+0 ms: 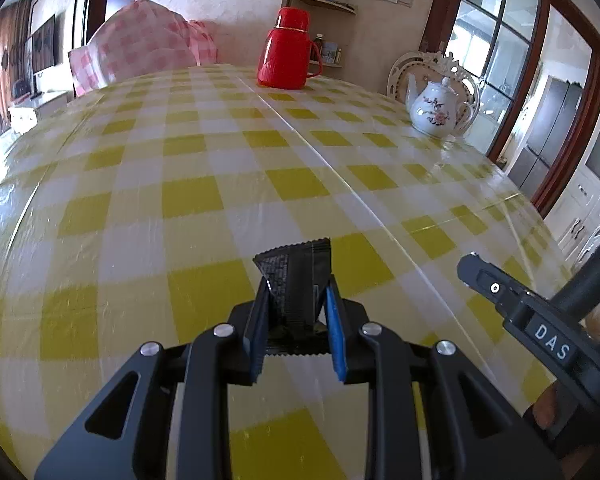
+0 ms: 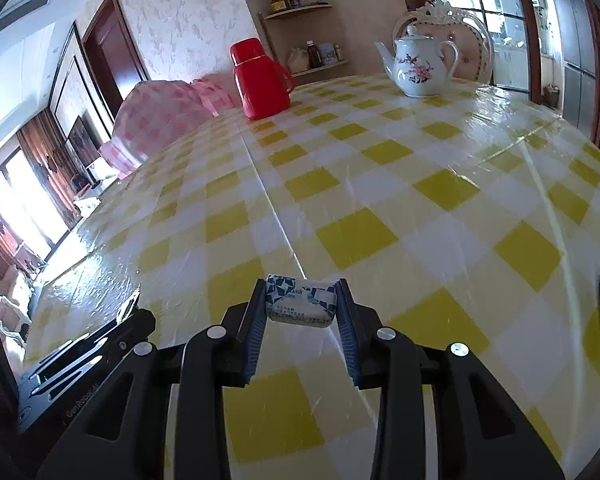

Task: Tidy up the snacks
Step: 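Carry the black candy and blue-and-white candy over the box with both tools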

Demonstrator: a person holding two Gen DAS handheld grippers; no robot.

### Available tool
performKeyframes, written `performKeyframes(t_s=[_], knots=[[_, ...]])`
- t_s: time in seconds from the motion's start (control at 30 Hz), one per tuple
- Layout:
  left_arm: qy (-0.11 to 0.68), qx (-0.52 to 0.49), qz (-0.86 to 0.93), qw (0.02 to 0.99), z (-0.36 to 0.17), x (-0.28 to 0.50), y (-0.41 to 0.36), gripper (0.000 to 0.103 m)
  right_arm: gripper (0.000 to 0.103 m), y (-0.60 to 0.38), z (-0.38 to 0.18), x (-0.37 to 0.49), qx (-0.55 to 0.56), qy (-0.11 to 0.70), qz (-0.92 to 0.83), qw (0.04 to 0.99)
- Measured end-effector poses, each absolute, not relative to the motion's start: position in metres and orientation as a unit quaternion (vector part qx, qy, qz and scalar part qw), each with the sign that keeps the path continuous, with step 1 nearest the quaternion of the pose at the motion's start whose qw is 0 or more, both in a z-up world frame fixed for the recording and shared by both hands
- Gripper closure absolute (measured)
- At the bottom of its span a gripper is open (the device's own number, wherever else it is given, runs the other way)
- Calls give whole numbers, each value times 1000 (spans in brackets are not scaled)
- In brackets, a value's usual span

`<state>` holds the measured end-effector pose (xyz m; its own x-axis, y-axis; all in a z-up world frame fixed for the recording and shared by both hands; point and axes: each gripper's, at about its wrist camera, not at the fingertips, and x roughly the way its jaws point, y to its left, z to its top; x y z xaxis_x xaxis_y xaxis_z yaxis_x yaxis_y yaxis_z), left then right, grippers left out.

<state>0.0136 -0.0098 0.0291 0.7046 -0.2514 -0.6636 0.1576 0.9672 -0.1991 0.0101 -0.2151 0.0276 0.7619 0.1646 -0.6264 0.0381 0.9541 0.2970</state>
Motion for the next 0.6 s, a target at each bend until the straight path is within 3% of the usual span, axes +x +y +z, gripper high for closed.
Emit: performKeyframes(t_s=[0.6], knots=[[342,-60,-106,932,36,-65,3,77,69,-194,33,-75,163,339,105,920]])
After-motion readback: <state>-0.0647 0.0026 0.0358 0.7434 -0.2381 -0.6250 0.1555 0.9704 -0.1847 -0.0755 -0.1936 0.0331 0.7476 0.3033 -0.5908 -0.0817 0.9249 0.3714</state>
